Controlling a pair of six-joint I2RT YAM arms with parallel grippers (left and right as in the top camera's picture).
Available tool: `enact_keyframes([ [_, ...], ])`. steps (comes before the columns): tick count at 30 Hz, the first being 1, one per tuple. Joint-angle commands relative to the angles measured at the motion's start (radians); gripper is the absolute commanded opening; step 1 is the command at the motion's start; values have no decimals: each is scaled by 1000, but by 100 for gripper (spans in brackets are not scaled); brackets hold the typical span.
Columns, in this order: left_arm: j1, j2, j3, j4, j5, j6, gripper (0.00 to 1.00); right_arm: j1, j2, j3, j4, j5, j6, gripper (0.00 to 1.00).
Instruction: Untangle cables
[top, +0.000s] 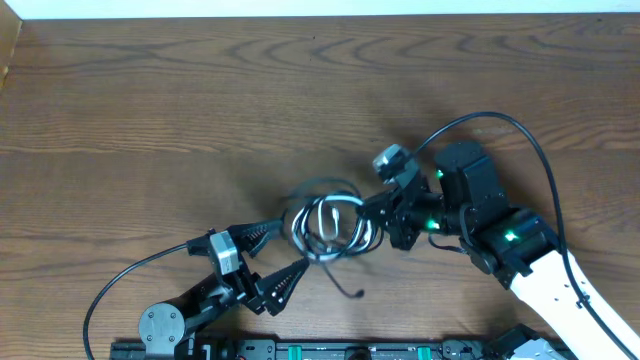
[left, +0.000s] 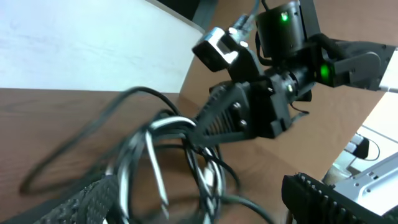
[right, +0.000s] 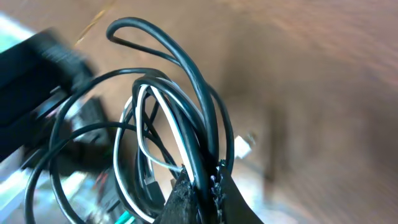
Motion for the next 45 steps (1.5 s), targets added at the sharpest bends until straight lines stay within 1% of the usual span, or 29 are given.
enact_keyframes([
  [1, 6, -3, 4, -15, -58, 11, 91, 26, 11, 3, -10, -167, -84, 1],
  [7, 6, -3, 4, -182, -178, 156, 91, 76, 13, 3, -17, -245, -84, 1],
  [12, 6, -3, 3, -212, -180, 172, 90, 126, 14, 3, -3, -269, -79, 1],
  [14, 5, -3, 3, -213, -167, 172, 90, 148, 14, 3, 15, -269, -79, 1],
  [18, 5, -3, -3, -212, -88, 177, 90, 183, 14, 3, 67, -269, -79, 1],
  [20, 5, -3, -8, -213, -48, 208, 90, 188, 14, 3, 95, -269, -80, 1],
  [22, 5, -2, -12, -213, -43, 222, 90, 188, 14, 3, 114, -278, -80, 1],
  [24, 5, -2, -18, -216, -93, 229, 90, 188, 14, 3, 116, -306, -80, 1],
  [25, 5, -2, -19, -225, -145, 229, 91, 188, 14, 3, 109, -315, -80, 1],
  [29, 5, -2, -19, -261, -454, 223, 90, 185, 13, 3, 47, -312, -111, 1],
  [30, 5, -2, -19, -263, -539, 206, 91, 181, 13, 3, 21, -293, -117, 1],
  [32, 5, -2, -19, -264, -703, 130, 90, 173, 13, 3, -29, -221, -117, 1],
  [35, 5, -2, -19, -264, -835, 42, 91, 161, 13, 3, -117, -34, -110, 1],
  [39, 5, -2, -19, -265, -853, 28, 90, 153, 14, 3, -210, 301, 1, 1],
  [43, 5, -2, -19, -278, -853, 26, 90, 153, 14, 3, -244, 501, 105, 1],
  [45, 5, -2, -19, -280, -853, -19, 90, 153, 15, 3, -243, 579, 171, 1],
])
